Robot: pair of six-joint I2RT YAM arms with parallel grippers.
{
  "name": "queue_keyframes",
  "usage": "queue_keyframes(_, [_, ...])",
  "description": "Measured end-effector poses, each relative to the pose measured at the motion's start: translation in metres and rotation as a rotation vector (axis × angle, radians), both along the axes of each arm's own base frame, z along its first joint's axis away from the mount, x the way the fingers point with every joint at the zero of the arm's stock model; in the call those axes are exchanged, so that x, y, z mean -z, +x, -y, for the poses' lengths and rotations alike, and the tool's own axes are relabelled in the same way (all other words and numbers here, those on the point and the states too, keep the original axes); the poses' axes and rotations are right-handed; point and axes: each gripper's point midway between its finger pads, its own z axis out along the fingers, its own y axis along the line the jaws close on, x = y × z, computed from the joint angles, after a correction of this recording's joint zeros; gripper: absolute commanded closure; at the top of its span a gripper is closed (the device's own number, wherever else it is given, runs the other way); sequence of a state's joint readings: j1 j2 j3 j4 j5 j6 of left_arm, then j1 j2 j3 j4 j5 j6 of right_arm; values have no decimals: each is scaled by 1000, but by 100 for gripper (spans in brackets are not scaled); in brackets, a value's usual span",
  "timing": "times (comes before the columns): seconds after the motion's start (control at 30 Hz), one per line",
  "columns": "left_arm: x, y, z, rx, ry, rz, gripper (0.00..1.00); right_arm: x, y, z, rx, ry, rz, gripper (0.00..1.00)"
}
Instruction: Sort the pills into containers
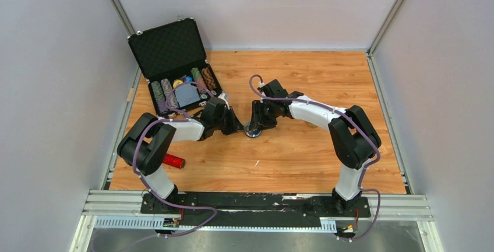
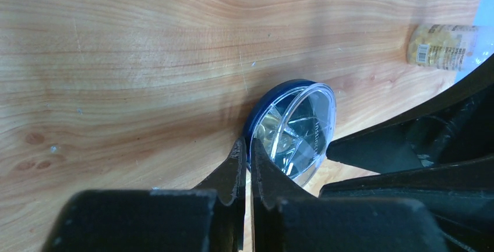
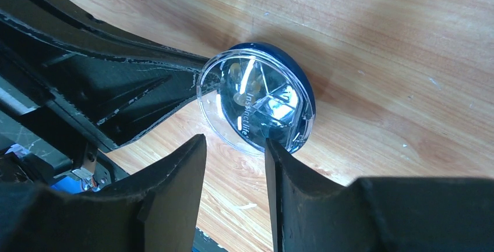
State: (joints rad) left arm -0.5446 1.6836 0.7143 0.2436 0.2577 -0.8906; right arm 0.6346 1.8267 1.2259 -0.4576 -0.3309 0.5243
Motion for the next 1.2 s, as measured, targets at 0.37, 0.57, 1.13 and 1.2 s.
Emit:
queue_keyframes(0.37, [-2,-2,-5,-12,15,2,85,2,0,1,-4,-7,0,61])
queue_keyframes(0.57, [-23,-2,-8,-14,11,53,72,4,2,3,8,-16,2,62])
queue_keyframes(1.13, [-36,-5,-13,10,34,100,50,16,5,12,68,-61,-29,37])
queue_keyframes(1.2, [-38,-4,-11,17,26,108,48,16,6,15,81,-69,-31,33])
